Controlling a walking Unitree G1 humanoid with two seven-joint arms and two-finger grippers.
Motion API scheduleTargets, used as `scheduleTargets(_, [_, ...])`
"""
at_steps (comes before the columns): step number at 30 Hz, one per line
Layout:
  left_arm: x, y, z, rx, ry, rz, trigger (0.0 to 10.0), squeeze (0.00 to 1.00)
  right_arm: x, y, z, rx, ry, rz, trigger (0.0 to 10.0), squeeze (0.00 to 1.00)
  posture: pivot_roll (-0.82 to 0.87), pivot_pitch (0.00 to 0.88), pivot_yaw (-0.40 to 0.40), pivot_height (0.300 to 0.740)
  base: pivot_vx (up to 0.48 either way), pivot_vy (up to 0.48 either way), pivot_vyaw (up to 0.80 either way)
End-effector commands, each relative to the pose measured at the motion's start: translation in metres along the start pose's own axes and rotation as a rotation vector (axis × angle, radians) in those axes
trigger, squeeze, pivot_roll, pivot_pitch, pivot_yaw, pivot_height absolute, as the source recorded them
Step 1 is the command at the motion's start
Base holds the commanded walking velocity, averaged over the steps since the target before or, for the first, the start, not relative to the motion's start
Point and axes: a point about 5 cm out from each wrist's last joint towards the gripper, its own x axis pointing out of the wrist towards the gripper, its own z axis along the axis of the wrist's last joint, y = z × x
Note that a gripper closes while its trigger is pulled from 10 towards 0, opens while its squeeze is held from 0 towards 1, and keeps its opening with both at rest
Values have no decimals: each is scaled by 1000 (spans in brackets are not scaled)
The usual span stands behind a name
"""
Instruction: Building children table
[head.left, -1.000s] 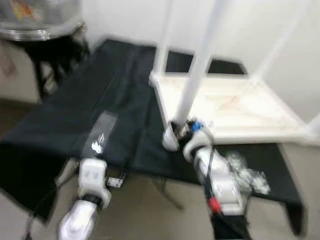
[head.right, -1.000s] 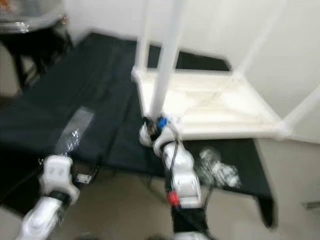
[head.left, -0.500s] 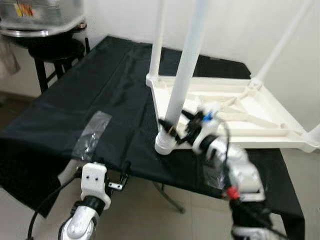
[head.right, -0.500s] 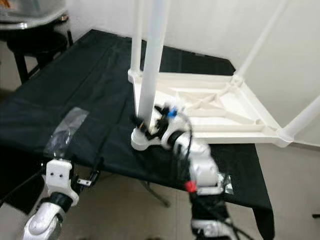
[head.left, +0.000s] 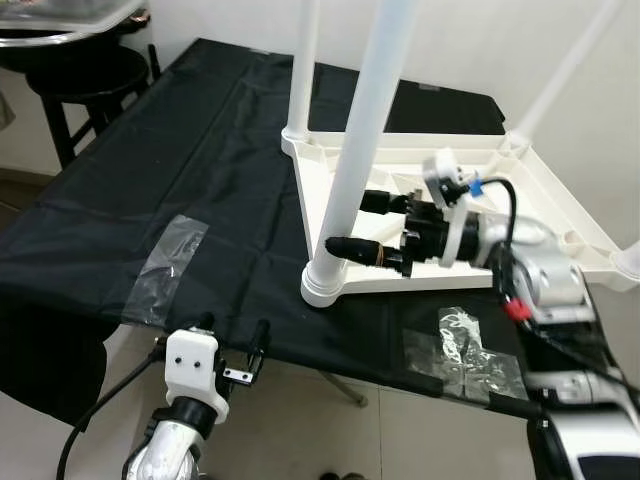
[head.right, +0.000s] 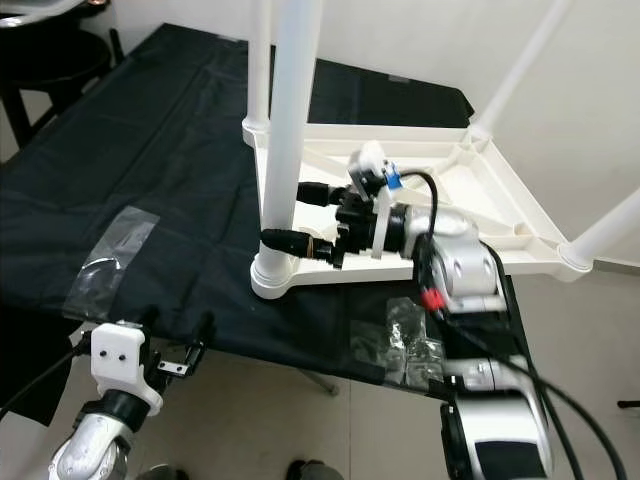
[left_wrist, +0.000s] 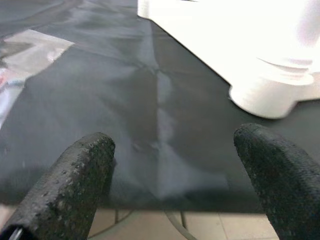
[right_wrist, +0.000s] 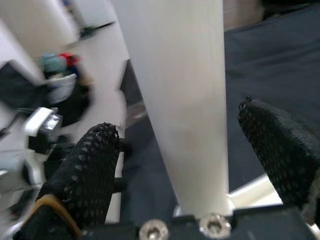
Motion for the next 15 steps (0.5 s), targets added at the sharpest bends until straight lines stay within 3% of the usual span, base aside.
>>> scheduleTargets(1, [-3,-4,-1,-8,21,3,10000,0,-3,-1,-1,-2,11,45,10000,0,115,208,-163,740,0,0,0])
scheduleTargets(7, [-18,-8,8,-11,23,5,10000,0,9,-6,10,-41,43,204,10000,0,138,265,-165,740,0,0,0])
scheduleTargets(15, [-27,-11,12,-13,37,12,10000,0,13,-8,16,-76,59,267,10000,0,148,297,-160,740,0,0,0])
